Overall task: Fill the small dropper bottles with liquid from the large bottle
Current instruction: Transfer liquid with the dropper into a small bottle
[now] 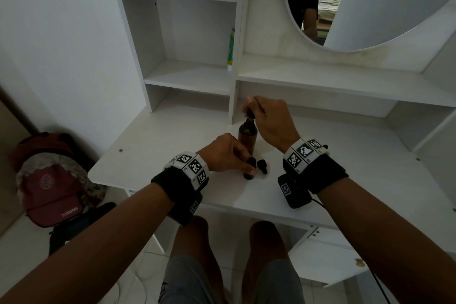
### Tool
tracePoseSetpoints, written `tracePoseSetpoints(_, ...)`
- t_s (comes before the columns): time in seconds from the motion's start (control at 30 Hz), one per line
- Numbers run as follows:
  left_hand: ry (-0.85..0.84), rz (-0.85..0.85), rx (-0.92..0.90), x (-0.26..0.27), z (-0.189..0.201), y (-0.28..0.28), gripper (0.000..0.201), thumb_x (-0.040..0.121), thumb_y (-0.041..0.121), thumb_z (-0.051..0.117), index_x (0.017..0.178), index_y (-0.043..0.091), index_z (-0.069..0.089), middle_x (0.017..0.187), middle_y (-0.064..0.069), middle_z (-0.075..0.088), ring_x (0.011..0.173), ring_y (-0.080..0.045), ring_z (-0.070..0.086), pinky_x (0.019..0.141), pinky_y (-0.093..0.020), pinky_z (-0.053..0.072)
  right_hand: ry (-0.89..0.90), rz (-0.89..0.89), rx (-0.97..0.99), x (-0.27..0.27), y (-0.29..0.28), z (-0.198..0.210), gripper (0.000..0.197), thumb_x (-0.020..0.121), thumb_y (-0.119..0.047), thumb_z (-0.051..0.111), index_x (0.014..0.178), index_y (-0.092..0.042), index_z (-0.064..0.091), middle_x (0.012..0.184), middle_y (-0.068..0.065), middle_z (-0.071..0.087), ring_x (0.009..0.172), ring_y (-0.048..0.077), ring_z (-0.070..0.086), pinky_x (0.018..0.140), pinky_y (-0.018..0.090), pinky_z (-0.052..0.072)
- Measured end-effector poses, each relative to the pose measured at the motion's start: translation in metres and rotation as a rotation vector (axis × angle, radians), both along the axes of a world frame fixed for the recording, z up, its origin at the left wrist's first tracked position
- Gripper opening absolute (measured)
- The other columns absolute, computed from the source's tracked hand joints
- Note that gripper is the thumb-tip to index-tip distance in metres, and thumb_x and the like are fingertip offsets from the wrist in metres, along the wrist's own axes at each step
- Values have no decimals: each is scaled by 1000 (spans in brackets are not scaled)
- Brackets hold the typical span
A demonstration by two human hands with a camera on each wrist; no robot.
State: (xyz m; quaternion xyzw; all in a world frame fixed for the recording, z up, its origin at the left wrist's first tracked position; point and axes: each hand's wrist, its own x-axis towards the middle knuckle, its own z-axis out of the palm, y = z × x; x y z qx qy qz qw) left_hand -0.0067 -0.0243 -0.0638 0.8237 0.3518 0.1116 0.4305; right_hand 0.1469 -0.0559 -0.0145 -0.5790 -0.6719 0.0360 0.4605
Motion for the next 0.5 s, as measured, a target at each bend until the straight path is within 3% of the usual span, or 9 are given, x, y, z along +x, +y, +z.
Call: tracePoseSetpoints(0.5, -17, -10, -11, 0, 1, -1, 27, 70, 24, 88, 92, 11, 80, 88, -6, 78, 89, -22, 72, 91, -43, 57, 47, 3, 7, 1, 2, -4, 41, 103, -27, 42, 87, -3, 70, 77, 4, 71, 71, 14, 70, 72, 33, 59)
